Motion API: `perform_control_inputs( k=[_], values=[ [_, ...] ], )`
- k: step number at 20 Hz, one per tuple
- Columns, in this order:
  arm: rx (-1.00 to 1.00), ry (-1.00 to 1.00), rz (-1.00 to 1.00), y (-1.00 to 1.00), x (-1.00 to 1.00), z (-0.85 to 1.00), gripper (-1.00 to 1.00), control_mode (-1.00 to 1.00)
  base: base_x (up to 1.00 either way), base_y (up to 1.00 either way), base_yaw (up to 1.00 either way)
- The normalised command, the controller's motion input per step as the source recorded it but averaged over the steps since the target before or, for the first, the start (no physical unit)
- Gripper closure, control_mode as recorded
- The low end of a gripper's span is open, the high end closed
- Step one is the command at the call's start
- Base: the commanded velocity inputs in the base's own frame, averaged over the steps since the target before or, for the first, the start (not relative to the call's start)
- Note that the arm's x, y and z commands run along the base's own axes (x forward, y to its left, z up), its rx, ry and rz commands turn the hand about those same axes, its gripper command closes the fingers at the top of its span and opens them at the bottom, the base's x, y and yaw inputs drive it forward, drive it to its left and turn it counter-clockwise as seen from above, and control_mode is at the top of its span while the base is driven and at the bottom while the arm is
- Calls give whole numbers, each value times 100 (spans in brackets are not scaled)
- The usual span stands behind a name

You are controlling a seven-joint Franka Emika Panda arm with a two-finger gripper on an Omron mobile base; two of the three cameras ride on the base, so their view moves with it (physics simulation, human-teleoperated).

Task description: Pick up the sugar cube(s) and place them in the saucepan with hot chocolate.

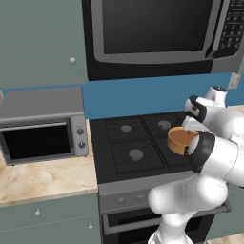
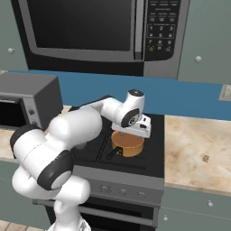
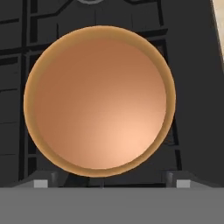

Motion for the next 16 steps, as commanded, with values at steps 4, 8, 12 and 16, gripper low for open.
perform_control_inputs(
  k=[4, 8, 12, 16],
  values=[
    [-5, 0, -4, -70, -31, 21, -100, -100, 0, 0, 0],
    [-9, -3, -10, -49, -62, 14, -100, -100, 0, 0, 0],
    [-10, -6, -8, -42, -53, 7, -100, -100, 0, 0, 0],
    [-2, -4, -10, -46, -39, 2, -100, -100, 0, 0, 0]
  ],
)
